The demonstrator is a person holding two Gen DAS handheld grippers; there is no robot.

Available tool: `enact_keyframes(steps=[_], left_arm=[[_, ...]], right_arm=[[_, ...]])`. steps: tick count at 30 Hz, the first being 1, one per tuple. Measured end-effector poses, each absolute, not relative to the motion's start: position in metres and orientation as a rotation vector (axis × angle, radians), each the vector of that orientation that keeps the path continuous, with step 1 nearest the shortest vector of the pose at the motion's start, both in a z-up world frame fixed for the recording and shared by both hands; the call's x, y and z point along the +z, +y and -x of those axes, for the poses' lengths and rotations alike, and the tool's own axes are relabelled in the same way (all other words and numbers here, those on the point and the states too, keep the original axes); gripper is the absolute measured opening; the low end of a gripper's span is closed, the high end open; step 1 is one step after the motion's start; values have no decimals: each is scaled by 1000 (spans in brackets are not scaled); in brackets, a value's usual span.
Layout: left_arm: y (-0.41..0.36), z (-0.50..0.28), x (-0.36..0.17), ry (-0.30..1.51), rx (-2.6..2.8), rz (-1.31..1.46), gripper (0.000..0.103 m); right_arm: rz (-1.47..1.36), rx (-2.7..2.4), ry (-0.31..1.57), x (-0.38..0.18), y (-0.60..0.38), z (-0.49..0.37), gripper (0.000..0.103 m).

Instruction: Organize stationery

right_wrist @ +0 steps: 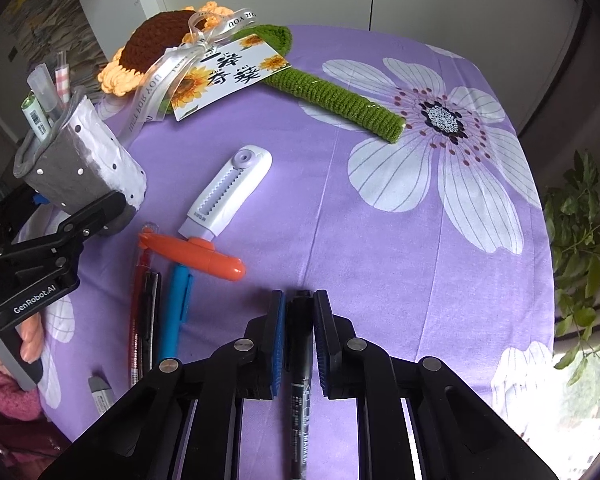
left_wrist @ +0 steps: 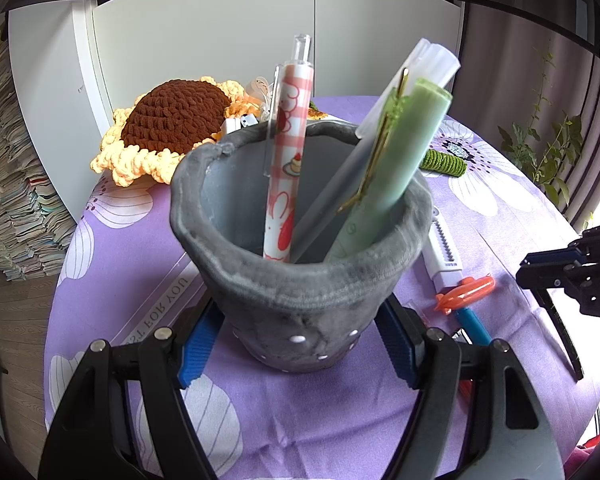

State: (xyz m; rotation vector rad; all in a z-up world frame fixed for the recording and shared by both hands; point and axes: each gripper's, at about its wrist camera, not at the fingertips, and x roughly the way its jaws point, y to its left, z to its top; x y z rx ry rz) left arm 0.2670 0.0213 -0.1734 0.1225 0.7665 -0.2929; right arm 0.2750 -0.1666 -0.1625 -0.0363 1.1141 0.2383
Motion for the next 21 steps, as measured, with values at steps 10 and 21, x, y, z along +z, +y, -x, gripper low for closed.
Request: enact_keyframes(steps=[10, 21], left_arm=[[22, -267, -174, 766, -293, -123, 73], [21, -267, -173, 766, -293, -123, 73]], right_arm=[[-33, 295, 922, -101, -169, -255, 15], [-31, 394, 718, -37, -151, -244, 13]])
